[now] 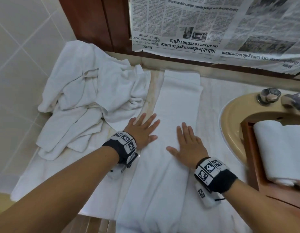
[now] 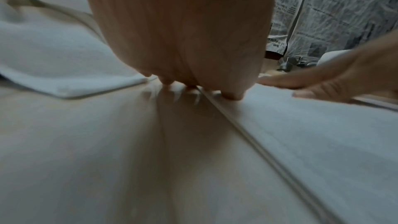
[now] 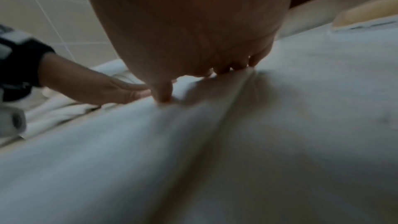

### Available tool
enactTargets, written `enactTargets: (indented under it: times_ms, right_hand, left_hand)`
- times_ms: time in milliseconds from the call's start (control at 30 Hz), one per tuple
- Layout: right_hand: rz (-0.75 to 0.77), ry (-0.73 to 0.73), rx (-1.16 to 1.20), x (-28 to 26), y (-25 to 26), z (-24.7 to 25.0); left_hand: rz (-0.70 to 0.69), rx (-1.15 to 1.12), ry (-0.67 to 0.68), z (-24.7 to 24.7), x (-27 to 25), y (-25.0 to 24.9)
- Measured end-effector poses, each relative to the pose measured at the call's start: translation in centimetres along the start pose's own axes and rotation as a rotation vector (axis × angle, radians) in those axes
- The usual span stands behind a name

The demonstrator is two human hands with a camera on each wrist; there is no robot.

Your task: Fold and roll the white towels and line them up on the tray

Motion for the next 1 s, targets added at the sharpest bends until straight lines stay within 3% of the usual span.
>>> enactTargets:
  times_ms: [133, 267, 367, 467, 633, 733, 1000]
  right_hand:
    - [-0.004, 0.023, -0.034, 2.5, -0.5, 1.3]
    - [-0.001, 0.033, -0.065, 4.8, -0.7, 2.9]
    - [0.001, 0.037, -0.09, 6.2, -0.9, 4.0]
    - [-0.004, 0.039, -0.104, 6.8, -0.9, 4.7]
    - [-0.049, -0.122, 0.064, 3.2, 1.9, 4.5]
    - [0.006, -0.066, 0.109, -1.0, 3.7, 0.0]
    - [-0.082, -0.019, 0.064, -3.9, -1.7, -2.0]
  left_hand:
    - [0.009, -0.05, 0.021, 1.3, 1.3, 0.4]
    - [-0.033, -0.093, -0.048, 2.5, 1.4, -0.9]
    - [-0.094, -0.038, -0.06, 1.1, 0.5, -2.1]
    - [-0.027, -0.103, -0.072, -0.4, -0.1, -0.9]
    - [-0.002, -0.11, -0.096, -0.6, 0.1, -0.5]
    - [-0.009, -0.087, -0.094, -0.4, 0.2, -0.2]
    - [-0.007, -0.077, -0.024, 0.3, 0.8, 0.4]
Point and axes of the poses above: each hand's wrist, its own x-axis towards the middle knuckle, its own z-axis out of the back of the hand, y = z × x, the point moved 9 cm from there along x, towards the middle knuckle, and after that the axes turned 7 degrees about -z, right-handed, at the moved point
